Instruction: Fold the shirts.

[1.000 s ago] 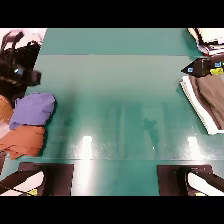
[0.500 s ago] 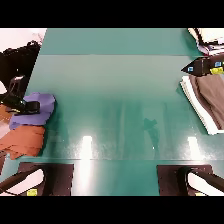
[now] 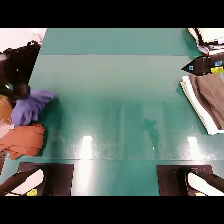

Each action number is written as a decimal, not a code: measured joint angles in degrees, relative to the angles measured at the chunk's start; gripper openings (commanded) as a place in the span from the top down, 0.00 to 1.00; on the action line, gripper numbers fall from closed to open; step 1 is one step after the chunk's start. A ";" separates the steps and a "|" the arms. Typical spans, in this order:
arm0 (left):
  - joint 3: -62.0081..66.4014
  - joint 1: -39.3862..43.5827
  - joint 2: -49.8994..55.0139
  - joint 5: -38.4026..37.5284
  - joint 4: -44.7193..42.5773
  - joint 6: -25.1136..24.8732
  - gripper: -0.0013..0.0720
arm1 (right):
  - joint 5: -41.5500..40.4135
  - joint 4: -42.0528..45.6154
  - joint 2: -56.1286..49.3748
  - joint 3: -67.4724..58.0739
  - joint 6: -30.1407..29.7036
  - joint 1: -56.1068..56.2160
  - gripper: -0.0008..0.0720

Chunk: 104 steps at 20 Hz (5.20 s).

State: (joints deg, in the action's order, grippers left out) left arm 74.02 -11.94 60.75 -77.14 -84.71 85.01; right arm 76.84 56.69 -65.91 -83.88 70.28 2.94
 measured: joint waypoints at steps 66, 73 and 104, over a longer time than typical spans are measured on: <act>9.66 17.84 29.73 20.24 34.36 -5.84 0.95 | -12.59 -13.38 -21.88 22.53 -0.26 13.49 0.46; 9.84 17.81 29.70 18.82 34.01 -5.97 0.95 | -12.48 -14.36 -29.86 13.55 -1.51 18.73 0.97; 42.45 17.79 -2.49 25.27 8.72 -2.25 0.95 | -3.10 1.92 1.49 -30.62 5.38 9.75 0.97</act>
State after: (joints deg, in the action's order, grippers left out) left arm 116.46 5.85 58.26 -51.88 -75.99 82.76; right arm 73.73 58.61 -64.42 -114.50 75.66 12.69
